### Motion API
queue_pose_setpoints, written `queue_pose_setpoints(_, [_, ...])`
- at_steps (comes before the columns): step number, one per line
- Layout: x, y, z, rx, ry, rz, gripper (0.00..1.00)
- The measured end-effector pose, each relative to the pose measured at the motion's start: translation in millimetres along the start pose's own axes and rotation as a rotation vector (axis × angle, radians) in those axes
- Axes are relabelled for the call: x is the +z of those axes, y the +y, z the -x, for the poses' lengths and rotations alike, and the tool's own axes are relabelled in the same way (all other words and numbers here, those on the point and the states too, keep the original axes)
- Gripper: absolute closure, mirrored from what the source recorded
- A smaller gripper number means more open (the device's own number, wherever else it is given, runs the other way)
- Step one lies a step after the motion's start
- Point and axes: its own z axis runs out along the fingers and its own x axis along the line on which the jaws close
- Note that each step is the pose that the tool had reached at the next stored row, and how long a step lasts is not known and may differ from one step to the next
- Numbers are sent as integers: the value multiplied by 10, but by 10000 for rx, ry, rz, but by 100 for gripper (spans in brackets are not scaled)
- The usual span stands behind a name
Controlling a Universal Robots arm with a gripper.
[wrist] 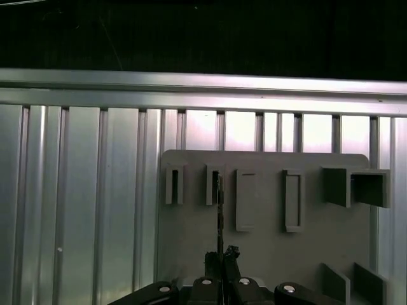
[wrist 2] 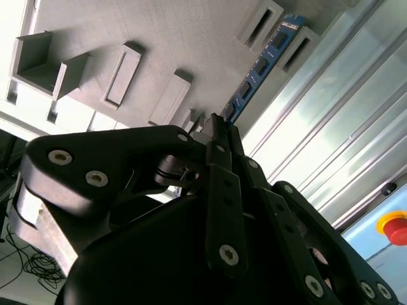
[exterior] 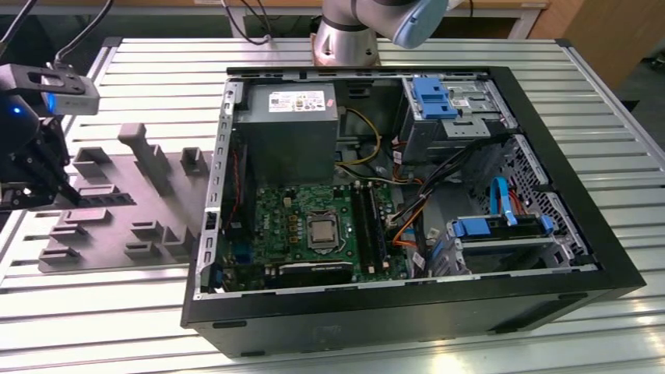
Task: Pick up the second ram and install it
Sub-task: 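Pick up the second ram and move it above second insertion slot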
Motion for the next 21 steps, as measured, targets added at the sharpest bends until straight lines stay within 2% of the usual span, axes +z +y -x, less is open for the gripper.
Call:
queue_pose_setpoints(1, [-5,0,0,0,0,0,86])
queue_pose_setpoints(2, [-133,2,3,1,35,0,86])
queue_pose_setpoints(21, [-230,3,5,1,61,0,86])
